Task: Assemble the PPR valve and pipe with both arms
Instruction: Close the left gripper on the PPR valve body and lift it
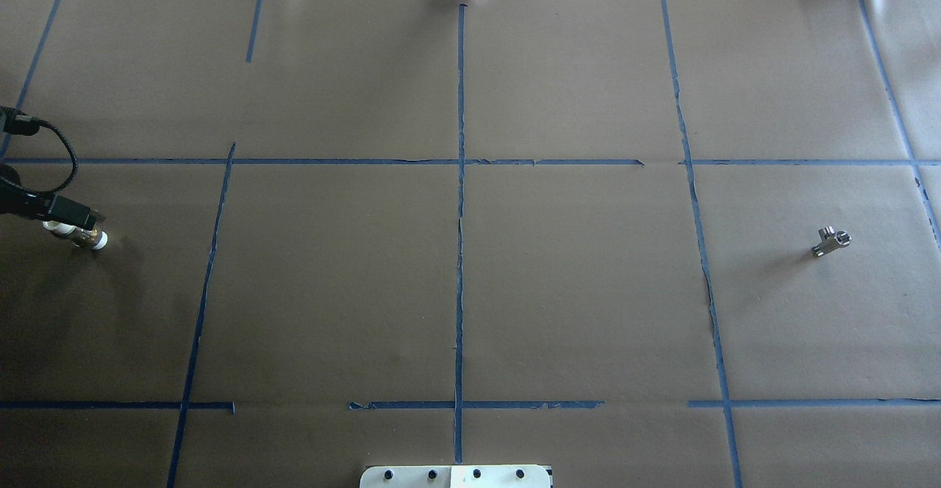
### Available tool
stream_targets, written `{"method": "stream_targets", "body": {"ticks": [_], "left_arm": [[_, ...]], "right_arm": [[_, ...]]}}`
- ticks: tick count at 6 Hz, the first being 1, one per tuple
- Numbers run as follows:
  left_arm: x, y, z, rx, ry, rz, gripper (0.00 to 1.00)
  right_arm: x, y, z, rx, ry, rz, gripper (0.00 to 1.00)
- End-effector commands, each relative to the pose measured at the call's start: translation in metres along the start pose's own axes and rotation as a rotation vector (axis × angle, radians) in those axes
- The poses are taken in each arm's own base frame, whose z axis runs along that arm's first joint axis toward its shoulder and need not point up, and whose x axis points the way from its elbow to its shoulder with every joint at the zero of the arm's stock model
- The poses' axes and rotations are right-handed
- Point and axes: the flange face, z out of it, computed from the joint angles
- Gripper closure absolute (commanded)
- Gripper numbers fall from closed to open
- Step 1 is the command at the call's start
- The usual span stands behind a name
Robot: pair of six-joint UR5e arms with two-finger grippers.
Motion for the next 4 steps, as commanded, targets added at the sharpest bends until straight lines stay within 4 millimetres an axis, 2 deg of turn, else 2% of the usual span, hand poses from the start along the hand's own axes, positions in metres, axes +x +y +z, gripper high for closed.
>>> {"method": "stream_targets", "body": {"ticks": [1,4], "left_arm": [[-0.0027,0.0021,0.0009,-0.004,-0.003,-0.004,0.0],[-0.0112,0.0065,0.0049,-0.013,-0.018,-0.018,0.0]], "right_arm": [[-0.0001,-0.0001,-0.0001,0.001,0.0,-0.001,0.0],[-0.0005,-0.0002,0.0005,-0.001,-0.002,-0.001,0.0]]}}
